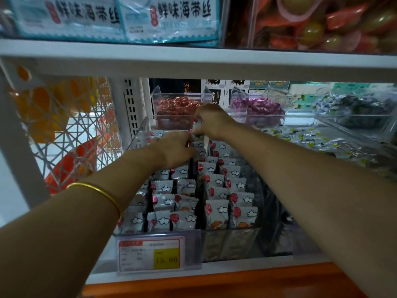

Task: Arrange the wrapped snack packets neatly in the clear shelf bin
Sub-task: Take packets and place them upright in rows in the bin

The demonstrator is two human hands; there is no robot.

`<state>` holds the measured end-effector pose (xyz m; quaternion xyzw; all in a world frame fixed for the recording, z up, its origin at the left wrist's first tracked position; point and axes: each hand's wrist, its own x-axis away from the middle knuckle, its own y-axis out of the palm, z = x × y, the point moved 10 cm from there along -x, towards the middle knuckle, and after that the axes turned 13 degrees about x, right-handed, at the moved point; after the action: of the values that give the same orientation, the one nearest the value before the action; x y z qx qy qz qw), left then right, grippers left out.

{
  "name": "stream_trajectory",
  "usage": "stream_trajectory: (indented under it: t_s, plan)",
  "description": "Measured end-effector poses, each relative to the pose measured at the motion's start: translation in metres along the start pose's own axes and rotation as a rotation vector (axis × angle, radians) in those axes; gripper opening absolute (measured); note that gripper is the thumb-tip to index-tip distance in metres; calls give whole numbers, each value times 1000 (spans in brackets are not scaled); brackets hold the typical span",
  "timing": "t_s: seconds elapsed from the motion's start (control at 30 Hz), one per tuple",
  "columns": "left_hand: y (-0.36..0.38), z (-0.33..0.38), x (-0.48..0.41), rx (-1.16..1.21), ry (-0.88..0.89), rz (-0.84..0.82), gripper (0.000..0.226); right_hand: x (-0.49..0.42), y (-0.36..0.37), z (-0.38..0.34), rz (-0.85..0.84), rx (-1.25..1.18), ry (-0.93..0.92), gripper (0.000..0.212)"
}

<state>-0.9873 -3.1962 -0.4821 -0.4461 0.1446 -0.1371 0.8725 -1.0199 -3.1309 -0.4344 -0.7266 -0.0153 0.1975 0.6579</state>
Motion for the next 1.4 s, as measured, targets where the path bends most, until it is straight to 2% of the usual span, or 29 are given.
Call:
stream_trajectory:
  t_s: [0.1, 0.2, 0.23, 0.37, 0.5, 0.7, 0.8, 0.9, 1.07, 1.2, 1.27, 1.4]
  plan:
    - [-3, -1, -2, -3, 6, 34, 25, 0, 19, 0, -69, 13, -24, 9]
    - [-1, -6, -4, -16, -1, 9, 31, 2, 35, -4, -205, 6, -33, 32]
    - [0, -6, -4, -18, 0, 5, 31, 1, 34, -4, -210, 4, -33, 33]
    - [3, -5, -5, -108, -1, 6, 43, -7, 21, 7, -125, -7, 25, 25]
    - [9, -12, -8, -242, -24, -35, 55, -17, 13, 11, -17, 99, 81, 26]
    - [13, -10, -11, -268, 9, -51, 55, -27, 30, 11, -103, 184, 107, 28]
    - [16, -7, -10, -284, 27, -91, 45, -24, 31, 15, -94, 164, 141, 19]
    - [18, -7, -8, -291, 14, -109, 43, -21, 10, 25, 57, 56, 203, 10]
    - [12, -2, -3, -284, 8, -91, 46, -3, -34, 42, 314, -83, 317, 15]
    - [-4, 16, 17, -193, 41, 14, 29, 47, -62, 55, 538, -318, 369, 7]
    - [-12, 28, 32, -80, 71, 90, 30, 76, -63, 61, 575, -535, 379, 12]
    - [-28, 48, 72, 282, 137, 299, 39, 131, -56, 68, 527, -830, 435, 3]
